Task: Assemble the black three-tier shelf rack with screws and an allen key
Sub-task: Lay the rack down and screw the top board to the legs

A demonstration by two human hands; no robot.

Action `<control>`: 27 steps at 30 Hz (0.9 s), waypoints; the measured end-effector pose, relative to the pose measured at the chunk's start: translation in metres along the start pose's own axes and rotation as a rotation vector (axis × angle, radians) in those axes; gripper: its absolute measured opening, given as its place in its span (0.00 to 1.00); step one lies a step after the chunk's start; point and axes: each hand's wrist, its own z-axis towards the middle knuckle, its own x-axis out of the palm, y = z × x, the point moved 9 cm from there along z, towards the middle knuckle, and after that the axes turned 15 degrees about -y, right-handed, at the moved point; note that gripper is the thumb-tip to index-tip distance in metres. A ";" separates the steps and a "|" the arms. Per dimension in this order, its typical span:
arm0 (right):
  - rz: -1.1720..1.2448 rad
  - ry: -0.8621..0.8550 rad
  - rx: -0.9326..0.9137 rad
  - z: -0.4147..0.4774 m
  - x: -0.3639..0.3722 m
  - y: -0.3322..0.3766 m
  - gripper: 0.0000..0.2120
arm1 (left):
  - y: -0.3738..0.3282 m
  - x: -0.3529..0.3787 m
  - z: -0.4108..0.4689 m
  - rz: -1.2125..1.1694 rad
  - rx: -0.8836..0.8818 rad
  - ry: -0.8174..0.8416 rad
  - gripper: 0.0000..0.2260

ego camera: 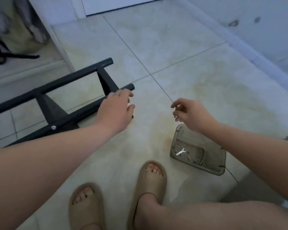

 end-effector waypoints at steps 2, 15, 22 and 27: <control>0.068 -0.020 -0.011 0.003 -0.005 0.043 0.06 | 0.025 -0.030 0.003 0.177 0.007 -0.064 0.17; 0.120 -0.122 0.140 -0.027 0.011 0.129 0.09 | 0.111 -0.059 -0.032 0.230 -0.292 0.404 0.14; 0.190 0.019 0.124 -0.036 0.056 0.148 0.09 | 0.127 -0.072 -0.058 0.275 -0.324 0.483 0.17; 0.204 0.062 0.077 -0.031 0.083 0.166 0.07 | 0.136 -0.064 -0.067 0.231 -0.389 0.541 0.18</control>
